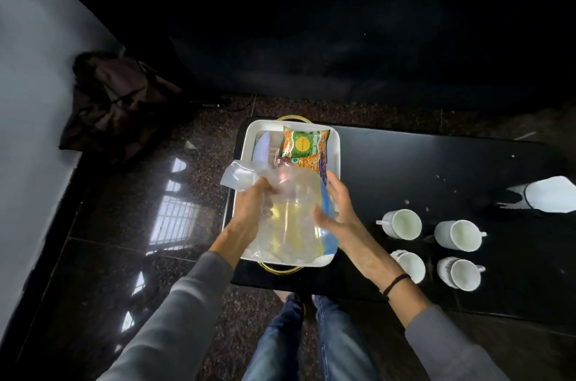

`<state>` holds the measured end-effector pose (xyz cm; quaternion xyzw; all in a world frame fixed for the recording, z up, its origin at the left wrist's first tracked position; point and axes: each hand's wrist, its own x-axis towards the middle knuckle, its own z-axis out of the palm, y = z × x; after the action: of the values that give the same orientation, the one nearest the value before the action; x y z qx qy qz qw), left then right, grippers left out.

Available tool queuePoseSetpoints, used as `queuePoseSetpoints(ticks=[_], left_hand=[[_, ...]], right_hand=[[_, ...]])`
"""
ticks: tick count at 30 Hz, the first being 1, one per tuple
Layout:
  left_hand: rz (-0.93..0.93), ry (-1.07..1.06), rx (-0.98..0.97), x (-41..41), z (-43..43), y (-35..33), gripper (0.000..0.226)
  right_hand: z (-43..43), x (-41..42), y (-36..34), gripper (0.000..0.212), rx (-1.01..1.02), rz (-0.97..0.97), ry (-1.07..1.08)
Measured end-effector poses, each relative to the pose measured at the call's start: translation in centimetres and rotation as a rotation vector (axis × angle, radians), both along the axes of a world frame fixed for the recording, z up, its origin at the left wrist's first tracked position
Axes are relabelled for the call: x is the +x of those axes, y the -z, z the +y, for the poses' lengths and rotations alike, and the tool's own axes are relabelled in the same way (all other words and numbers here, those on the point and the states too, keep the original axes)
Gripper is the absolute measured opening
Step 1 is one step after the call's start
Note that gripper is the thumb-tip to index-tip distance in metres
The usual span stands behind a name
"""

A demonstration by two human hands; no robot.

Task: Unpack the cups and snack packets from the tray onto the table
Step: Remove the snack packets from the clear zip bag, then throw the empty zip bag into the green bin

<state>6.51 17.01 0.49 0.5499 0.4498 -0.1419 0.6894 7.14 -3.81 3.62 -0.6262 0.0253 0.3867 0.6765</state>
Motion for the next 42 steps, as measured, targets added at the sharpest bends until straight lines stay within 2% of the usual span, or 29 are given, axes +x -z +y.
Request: queuePoseSetpoints(ticks=[4, 6, 8, 9, 12, 15, 18, 19, 21, 23, 25, 29, 31, 35, 39, 42], left_hand=[[-0.01, 0.088, 0.043, 1.2, -1.5, -2.6, 0.019], [-0.012, 0.18, 0.059, 1.8, -2.9, -4.1, 0.024], [0.001, 0.186, 0.036, 2.2, -4.2, -5.6, 0.039], [0.008, 0.174, 0.018, 2.3, -4.7, -6.5, 0.045], [0.019, 0.237, -0.104, 3.2, -5.4, -8.7, 0.035], [-0.087, 0.308, -0.241, 3.5, -5.4, -10.4, 0.033], [-0.085, 0.364, -0.082, 3.1, -6.1, -11.3, 0.049], [-0.076, 0.356, -0.024, 3.1, -6.5, -11.4, 0.055], [-0.115, 0.284, 0.102, 2.9, -7.2, -11.7, 0.05], [-0.224, 0.279, 0.178, 2.9, -7.7, -12.4, 0.043], [-0.306, 0.378, 0.172, 2.7, -8.4, -13.8, 0.046], [-0.236, 0.465, -0.047, 2.5, -9.8, -15.7, 0.027], [-0.231, 0.575, -0.139, 2.5, -10.5, -16.1, 0.042], [-0.355, 0.875, -0.134, 2.6, -12.6, -15.5, 0.063], [-0.433, 0.907, -0.116, 3.0, -15.0, -15.0, 0.061], [-0.429, 0.85, -0.076, 3.4, -17.0, -14.7, 0.049]], right_hand=[[0.5, -0.2, -2.3, 0.127, -0.129, -0.162, -0.106], [1.0, 0.2, -3.5, 0.136, -0.214, -0.225, -0.091], [1.6, 0.9, -4.3, 0.137, -0.272, -0.275, -0.083], [1.7, 1.3, -4.7, 0.134, -0.31, -0.296, -0.092], [1.2, 2.3, -5.6, 0.112, -0.404, -0.331, -0.122], [-0.2, 3.0, -6.4, 0.067, -0.524, -0.401, -0.113], [-1.2, 3.6, -7.4, 0.028, -0.586, -0.42, 0.006], [-1.4, 3.7, -7.8, 0.019, -0.595, -0.414, 0.04], [-1.8, 3.6, -8.6, 0.009, -0.61, -0.408, 0.072], [-2.0, 3.2, -9.1, 0.017, -0.6, -0.417, 0.089], [-2.2, 2.8, -9.5, 0.017, -0.569, -0.403, 0.164], [-3.3, 2.1, -10.4, 0.014, -0.46, -0.287, 0.454], [-4.1, 1.7, -10.6, 0.014, -0.422, -0.259, 0.549], [-6.4, 1.2, -11.0, 0.021, -0.377, -0.249, 0.72], [-9.3, 1.1, -11.5, 0.031, -0.446, -0.322, 0.674], [-11.8, 1.6, -11.6, 0.028, -0.479, -0.314, 0.647]])
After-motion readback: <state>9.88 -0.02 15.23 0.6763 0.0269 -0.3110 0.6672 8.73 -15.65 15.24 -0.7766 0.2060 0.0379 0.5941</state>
